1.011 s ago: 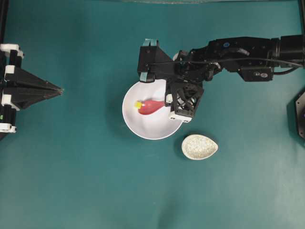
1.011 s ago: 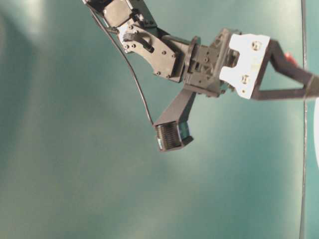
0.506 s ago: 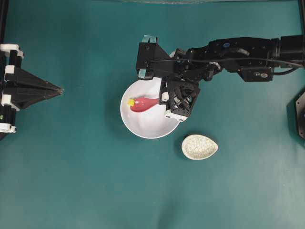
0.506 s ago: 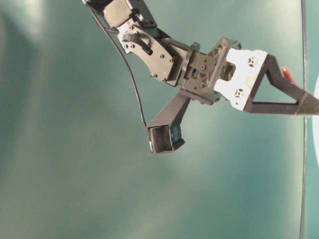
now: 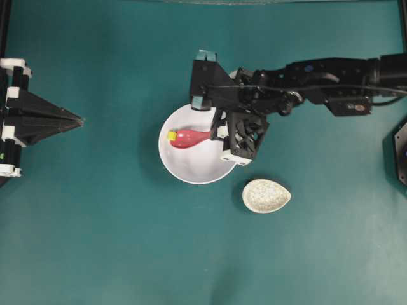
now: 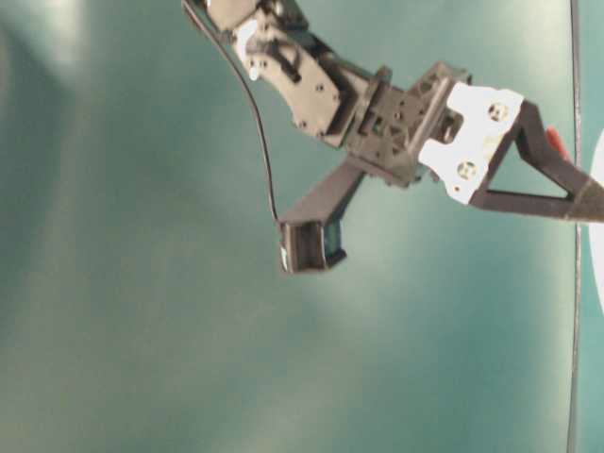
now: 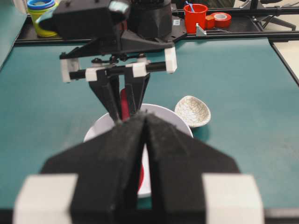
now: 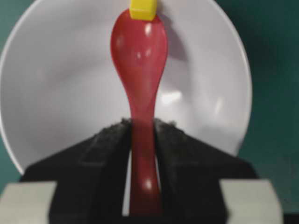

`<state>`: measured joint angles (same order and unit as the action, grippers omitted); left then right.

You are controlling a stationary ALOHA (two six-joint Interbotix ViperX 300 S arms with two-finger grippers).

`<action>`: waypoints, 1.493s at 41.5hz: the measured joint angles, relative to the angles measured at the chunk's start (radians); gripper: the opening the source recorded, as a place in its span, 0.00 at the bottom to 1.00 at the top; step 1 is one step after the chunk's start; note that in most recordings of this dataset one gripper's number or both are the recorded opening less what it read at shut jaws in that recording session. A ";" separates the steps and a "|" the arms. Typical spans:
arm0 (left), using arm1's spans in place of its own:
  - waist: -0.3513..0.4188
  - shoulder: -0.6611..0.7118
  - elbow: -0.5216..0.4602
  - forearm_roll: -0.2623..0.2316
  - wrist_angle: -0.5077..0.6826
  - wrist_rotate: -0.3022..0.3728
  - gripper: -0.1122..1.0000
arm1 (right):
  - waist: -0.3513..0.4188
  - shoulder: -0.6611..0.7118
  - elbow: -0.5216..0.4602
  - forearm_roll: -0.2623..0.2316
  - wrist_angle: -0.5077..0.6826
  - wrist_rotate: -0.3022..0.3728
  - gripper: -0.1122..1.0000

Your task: Scoop the yellow hexagonal prism block from the bowl with a spoon using the right arm.

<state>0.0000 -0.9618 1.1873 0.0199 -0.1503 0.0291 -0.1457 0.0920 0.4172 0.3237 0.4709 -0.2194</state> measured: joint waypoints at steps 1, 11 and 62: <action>0.000 0.002 0.000 -0.002 0.000 0.000 0.10 | 0.003 -0.006 0.012 0.000 -0.020 0.000 0.30; 0.000 0.002 0.000 -0.002 -0.002 0.000 0.10 | 0.021 -0.046 0.117 0.002 -0.184 0.003 0.30; 0.000 0.002 0.000 -0.002 -0.015 0.000 0.10 | 0.069 -0.502 0.345 0.006 -0.403 0.006 0.30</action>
<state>0.0000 -0.9603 1.1873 0.0184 -0.1657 0.0291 -0.0767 -0.4096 0.7624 0.3298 0.0675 -0.2132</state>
